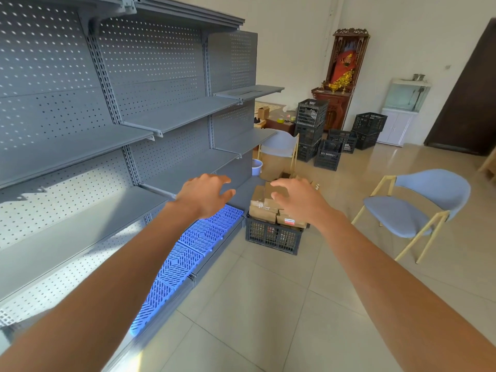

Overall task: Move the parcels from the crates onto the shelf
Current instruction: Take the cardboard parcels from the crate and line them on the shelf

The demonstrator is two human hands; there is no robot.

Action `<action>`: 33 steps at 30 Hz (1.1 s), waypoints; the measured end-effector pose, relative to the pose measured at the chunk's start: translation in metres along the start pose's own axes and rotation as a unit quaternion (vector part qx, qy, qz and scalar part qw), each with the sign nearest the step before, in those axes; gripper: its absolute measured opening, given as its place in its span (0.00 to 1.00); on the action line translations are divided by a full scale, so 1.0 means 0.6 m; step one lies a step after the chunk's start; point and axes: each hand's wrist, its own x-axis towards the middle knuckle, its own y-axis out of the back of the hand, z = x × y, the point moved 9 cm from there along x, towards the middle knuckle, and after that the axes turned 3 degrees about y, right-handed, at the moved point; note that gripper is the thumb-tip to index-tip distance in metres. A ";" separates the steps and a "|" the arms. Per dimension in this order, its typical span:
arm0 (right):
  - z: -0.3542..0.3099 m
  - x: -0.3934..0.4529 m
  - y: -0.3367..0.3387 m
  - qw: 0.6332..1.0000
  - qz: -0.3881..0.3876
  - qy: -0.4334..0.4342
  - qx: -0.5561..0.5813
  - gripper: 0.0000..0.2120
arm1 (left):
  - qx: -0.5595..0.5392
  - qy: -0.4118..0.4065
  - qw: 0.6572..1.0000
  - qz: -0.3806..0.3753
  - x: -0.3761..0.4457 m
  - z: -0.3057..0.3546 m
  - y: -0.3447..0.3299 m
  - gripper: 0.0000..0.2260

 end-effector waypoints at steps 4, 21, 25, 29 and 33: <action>0.054 0.011 0.015 1.000 -0.004 0.004 0.002 0.19 | -0.003 0.008 1.000 0.004 0.028 0.040 -0.014 0.22; 0.142 0.176 -0.095 0.999 -0.044 0.001 0.023 0.23 | -0.004 0.019 0.999 -0.031 0.210 -0.006 -0.112 0.23; 0.126 0.264 -0.141 0.999 -0.039 -0.009 0.025 0.22 | -0.012 0.009 0.999 -0.034 0.288 -0.072 -0.132 0.23; 0.104 0.335 -0.183 0.998 -0.046 -0.010 0.032 0.21 | -0.027 0.019 0.998 -0.047 0.354 -0.133 -0.152 0.23; 0.100 0.393 -0.197 0.998 -0.043 -0.021 0.034 0.23 | -0.042 0.008 0.998 -0.053 0.413 -0.158 -0.161 0.24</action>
